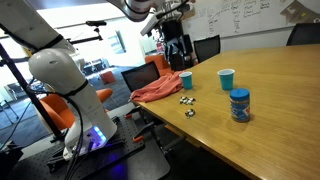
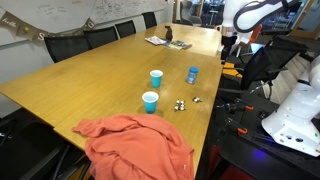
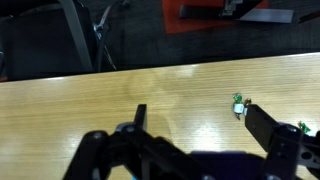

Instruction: Pick up two pieces of candy and put them in the blue cup

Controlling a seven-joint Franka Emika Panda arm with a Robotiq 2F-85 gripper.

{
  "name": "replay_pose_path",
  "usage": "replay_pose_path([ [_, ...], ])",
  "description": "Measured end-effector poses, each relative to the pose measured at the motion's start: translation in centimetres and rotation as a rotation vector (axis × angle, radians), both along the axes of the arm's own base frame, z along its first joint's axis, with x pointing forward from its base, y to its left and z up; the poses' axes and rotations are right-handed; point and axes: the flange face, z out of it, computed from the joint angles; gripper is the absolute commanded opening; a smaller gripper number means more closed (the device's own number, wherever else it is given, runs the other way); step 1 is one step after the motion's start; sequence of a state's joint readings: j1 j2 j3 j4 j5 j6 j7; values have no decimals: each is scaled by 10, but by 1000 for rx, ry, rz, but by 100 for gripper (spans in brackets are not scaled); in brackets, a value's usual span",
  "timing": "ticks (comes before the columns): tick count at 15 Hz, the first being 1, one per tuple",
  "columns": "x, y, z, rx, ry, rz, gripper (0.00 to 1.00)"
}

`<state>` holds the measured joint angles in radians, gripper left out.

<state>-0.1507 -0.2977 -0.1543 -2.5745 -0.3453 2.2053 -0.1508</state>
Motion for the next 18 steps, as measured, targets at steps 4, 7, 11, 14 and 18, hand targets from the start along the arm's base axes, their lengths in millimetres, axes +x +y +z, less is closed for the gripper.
replay_pose_path([
  [4, 15, 26, -54, 3, -17, 31, 100],
  [7, 16, 34, -73, -42, 22, 59, 100],
  [11, 17, 34, -73, -43, 21, 60, 100],
  [14, 18, 35, -77, -37, 8, 68, 100],
  [18, 18, 42, -112, 63, -136, 20, 100],
])
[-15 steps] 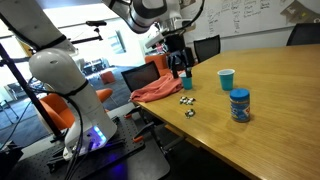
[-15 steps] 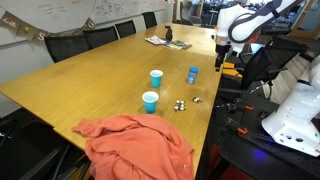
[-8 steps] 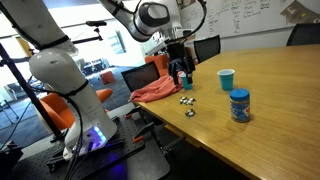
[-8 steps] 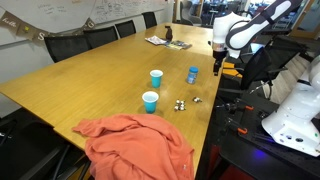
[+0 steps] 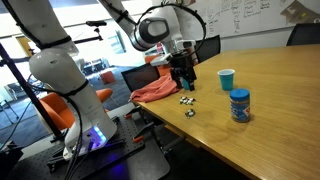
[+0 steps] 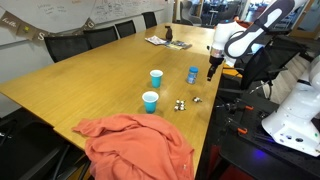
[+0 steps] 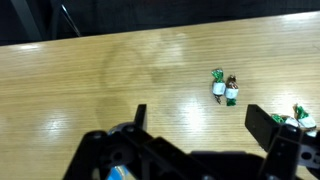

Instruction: Pick up two pieces of candy and put them in the blue cup

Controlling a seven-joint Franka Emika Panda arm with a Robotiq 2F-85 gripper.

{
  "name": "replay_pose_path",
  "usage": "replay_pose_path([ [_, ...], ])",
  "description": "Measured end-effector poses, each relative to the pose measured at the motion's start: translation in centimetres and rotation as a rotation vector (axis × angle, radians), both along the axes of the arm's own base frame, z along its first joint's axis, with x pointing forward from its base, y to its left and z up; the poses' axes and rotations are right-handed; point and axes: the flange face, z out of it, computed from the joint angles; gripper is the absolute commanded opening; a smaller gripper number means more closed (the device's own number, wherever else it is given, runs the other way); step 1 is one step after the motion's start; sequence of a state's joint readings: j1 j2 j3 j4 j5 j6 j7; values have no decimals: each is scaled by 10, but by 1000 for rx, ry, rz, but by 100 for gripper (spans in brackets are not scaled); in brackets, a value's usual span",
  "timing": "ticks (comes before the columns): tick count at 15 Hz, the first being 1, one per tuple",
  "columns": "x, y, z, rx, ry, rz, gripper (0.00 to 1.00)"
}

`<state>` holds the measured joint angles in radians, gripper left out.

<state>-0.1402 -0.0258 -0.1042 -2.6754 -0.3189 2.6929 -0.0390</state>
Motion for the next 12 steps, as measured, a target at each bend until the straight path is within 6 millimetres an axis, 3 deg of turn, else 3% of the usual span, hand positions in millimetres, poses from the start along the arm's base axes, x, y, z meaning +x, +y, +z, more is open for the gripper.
replay_pose_path([
  [6, -7, 9, -53, 129, -198, -142, 100],
  [10, 3, 38, -70, 178, -220, -146, 100],
  [12, 5, 39, -80, 191, -206, -153, 100],
])
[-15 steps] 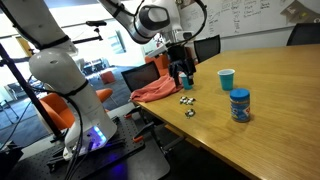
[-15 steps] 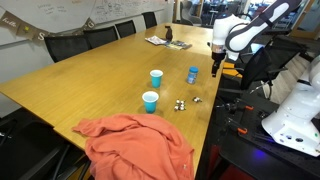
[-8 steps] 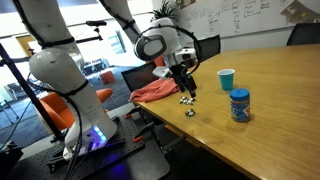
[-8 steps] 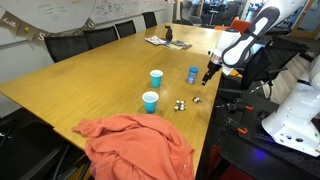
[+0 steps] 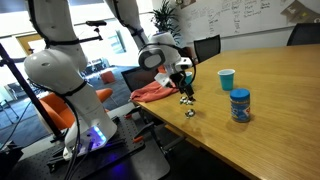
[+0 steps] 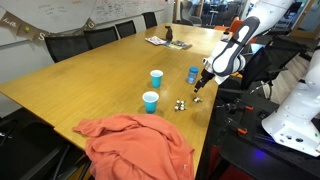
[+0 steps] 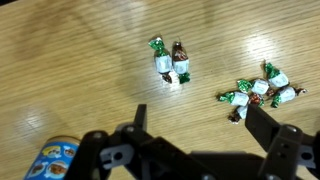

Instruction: Pick up two pieces of candy and put them in the blue cup

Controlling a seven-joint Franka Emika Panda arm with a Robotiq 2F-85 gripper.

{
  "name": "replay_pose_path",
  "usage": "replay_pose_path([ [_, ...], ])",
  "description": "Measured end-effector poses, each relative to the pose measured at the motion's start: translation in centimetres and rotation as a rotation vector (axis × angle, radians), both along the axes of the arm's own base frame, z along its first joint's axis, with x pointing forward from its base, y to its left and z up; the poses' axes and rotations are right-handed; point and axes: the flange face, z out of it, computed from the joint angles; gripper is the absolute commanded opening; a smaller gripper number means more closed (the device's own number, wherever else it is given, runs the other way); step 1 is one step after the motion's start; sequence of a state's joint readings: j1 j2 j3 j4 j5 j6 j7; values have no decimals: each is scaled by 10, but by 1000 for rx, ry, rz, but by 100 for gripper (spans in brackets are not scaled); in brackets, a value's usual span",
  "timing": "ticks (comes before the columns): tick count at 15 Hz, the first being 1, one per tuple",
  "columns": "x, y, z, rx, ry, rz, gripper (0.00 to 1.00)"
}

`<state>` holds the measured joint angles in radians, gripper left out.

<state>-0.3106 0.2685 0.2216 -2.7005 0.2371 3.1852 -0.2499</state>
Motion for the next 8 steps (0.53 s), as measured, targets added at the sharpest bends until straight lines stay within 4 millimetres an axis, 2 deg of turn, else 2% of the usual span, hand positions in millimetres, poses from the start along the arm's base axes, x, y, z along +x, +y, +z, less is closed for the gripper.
replay_pose_path([
  [5, -6, -22, -24, 14, 48, -58, 100],
  [8, -6, -27, -34, 22, 64, -71, 100],
])
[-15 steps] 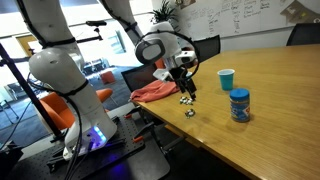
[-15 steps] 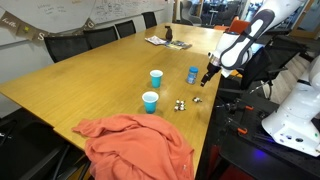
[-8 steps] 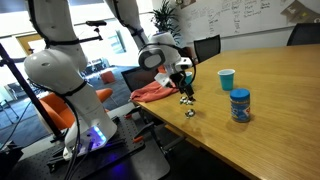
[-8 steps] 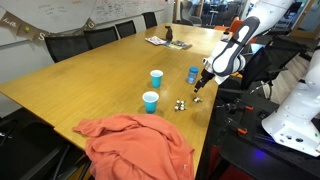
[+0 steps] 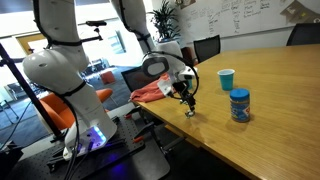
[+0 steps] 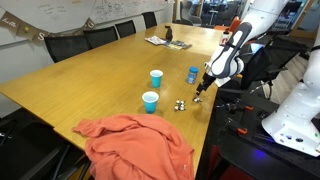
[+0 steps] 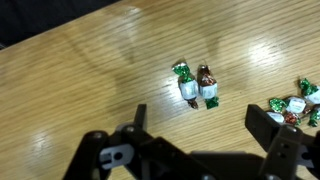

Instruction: Pick up two pieces of candy and put them in the blue cup

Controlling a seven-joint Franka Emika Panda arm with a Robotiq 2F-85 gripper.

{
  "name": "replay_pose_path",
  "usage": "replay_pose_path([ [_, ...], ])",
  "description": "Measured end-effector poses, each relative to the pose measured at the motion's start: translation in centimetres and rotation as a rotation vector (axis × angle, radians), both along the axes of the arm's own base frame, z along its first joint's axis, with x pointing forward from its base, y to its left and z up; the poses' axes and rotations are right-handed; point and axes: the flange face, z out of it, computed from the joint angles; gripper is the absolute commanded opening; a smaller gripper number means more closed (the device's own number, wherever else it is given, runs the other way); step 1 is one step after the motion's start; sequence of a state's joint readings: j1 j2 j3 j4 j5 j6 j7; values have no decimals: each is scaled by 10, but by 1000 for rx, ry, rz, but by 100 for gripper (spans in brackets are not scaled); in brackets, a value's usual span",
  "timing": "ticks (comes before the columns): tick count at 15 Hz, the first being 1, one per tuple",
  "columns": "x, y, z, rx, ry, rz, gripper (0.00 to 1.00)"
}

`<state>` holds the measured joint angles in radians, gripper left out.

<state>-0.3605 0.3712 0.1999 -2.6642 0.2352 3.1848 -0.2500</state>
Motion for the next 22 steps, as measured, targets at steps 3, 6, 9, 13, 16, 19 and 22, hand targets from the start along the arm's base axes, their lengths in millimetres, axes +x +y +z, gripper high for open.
replay_pose_path([
  [3, 1, 1, -10, 5, 15, 13, 100],
  [6, 2, 0, -23, -6, 39, 44, 100],
  [9, 4, -1, -35, -18, 58, 58, 100],
  [13, 12, 5, -43, -21, 62, 63, 100],
  [16, 19, 12, -44, -28, 56, 81, 100],
  [19, 23, 15, -45, -53, 59, 98, 100],
  [22, 22, 16, -50, -78, 79, 102, 72],
])
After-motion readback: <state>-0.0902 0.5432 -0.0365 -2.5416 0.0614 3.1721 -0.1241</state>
